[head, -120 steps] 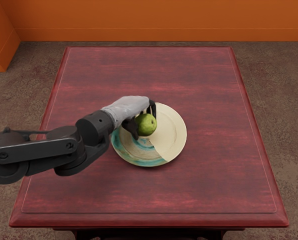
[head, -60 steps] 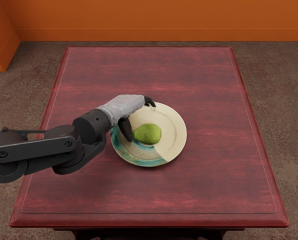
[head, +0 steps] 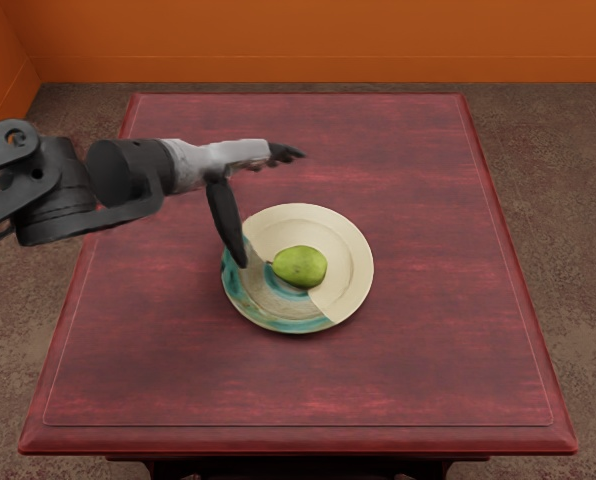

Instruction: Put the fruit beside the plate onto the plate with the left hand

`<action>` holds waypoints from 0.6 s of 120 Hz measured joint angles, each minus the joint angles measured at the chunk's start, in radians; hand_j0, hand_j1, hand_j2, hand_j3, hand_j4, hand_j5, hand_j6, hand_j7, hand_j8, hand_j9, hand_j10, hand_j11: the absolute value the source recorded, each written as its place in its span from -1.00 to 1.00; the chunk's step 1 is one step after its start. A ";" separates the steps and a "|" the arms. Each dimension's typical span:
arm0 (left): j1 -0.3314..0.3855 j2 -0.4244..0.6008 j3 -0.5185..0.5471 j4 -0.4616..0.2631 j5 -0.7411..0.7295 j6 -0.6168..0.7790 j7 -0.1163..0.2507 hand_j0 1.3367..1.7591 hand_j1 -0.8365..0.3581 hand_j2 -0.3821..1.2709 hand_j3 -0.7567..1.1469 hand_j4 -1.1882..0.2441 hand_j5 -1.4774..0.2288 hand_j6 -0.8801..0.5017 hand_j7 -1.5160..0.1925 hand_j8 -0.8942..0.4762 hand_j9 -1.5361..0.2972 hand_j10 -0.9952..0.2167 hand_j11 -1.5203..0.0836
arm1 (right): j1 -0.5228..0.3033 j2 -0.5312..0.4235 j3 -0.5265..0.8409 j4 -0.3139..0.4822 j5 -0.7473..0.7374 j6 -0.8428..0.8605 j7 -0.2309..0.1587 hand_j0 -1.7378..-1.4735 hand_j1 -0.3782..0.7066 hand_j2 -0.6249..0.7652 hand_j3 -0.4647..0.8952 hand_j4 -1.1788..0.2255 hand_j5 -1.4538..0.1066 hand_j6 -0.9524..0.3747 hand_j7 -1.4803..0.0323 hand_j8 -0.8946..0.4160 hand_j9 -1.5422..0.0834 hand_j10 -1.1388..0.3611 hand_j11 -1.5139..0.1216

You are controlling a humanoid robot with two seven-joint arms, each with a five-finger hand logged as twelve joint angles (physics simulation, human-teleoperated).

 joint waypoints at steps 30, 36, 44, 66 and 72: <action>0.055 0.247 -0.156 0.007 -0.591 -0.324 0.000 0.52 0.93 -0.53 -0.20 0.62 0.69 0.23 0.73 0.26 0.64 0.60 0.85 | 0.000 0.000 0.000 0.000 0.000 0.000 0.000 -0.40 -0.95 -0.10 -0.32 0.68 0.86 0.44 0.96 0.37 0.90 0.52 0.85; 0.056 0.284 -0.169 0.007 -0.659 -0.347 0.000 0.52 0.94 -0.53 -0.20 0.62 0.69 0.24 0.74 0.27 0.64 0.60 0.86 | 0.000 0.000 0.000 0.000 0.000 0.000 0.000 -0.40 -0.95 -0.10 -0.32 0.68 0.86 0.43 0.96 0.36 0.90 0.52 0.85; 0.056 0.347 -0.179 0.008 -0.739 -0.365 0.000 0.52 0.94 -0.53 -0.20 0.63 0.70 0.24 0.74 0.27 0.64 0.60 0.86 | 0.000 0.000 0.000 0.000 0.000 0.000 0.000 -0.40 -0.95 -0.10 -0.32 0.68 0.86 0.44 0.96 0.37 0.90 0.52 0.85; 0.058 0.390 -0.188 0.016 -0.852 -0.381 0.000 0.52 0.95 -0.53 -0.20 0.63 0.70 0.24 0.74 0.28 0.65 0.61 0.86 | 0.000 0.000 0.000 0.000 0.000 0.000 0.000 -0.40 -0.95 -0.10 -0.32 0.68 0.86 0.44 0.96 0.37 0.90 0.52 0.85; 0.058 0.388 -0.189 0.018 -0.862 -0.383 0.000 0.52 0.95 -0.53 -0.20 0.63 0.70 0.25 0.75 0.28 0.65 0.61 0.87 | 0.000 0.000 0.000 0.000 0.000 0.000 0.000 -0.40 -0.95 -0.10 -0.32 0.68 0.86 0.44 0.96 0.37 0.90 0.52 0.85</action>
